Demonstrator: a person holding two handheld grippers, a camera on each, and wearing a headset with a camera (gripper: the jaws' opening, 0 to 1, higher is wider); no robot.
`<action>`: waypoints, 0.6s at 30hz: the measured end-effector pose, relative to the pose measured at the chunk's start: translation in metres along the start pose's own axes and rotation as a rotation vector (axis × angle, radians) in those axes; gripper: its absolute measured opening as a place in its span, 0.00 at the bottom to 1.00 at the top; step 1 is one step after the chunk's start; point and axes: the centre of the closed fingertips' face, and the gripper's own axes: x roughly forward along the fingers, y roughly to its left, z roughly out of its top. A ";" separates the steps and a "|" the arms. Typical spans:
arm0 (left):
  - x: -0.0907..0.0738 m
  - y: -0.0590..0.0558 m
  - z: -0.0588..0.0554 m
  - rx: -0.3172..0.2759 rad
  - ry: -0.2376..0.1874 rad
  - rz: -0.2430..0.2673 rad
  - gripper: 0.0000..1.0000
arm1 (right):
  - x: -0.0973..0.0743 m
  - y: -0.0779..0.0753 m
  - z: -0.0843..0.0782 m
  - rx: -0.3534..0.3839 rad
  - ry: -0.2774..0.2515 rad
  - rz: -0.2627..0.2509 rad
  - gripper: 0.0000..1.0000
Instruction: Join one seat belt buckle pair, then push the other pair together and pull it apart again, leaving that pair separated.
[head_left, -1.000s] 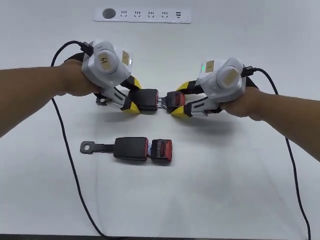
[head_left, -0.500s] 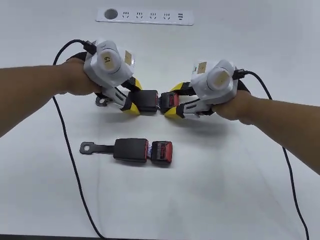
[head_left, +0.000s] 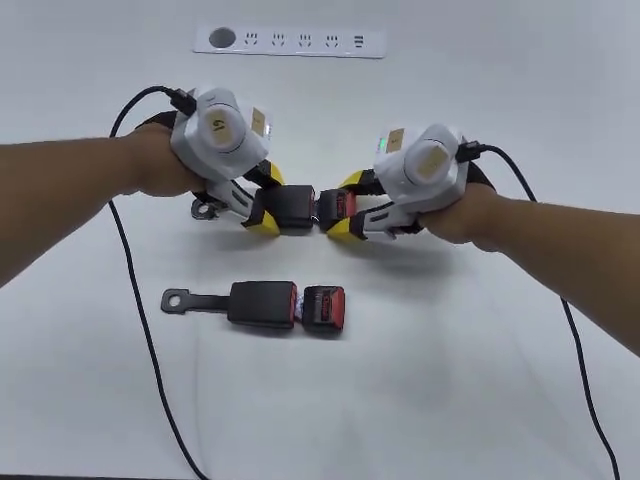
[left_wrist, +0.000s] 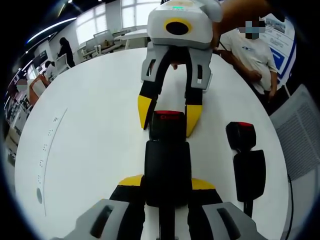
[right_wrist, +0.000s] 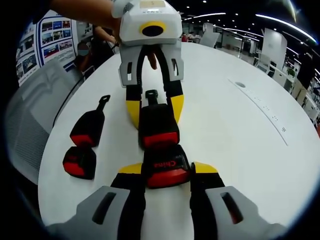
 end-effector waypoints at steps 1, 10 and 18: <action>0.000 0.000 0.000 -0.001 0.001 0.000 0.32 | 0.001 -0.001 0.000 0.000 0.001 0.000 0.31; 0.000 -0.002 0.002 0.000 -0.002 0.004 0.32 | 0.002 0.001 0.001 -0.007 0.007 0.001 0.32; 0.000 -0.004 0.004 0.009 0.006 0.005 0.33 | 0.003 0.000 0.000 -0.027 0.030 0.002 0.32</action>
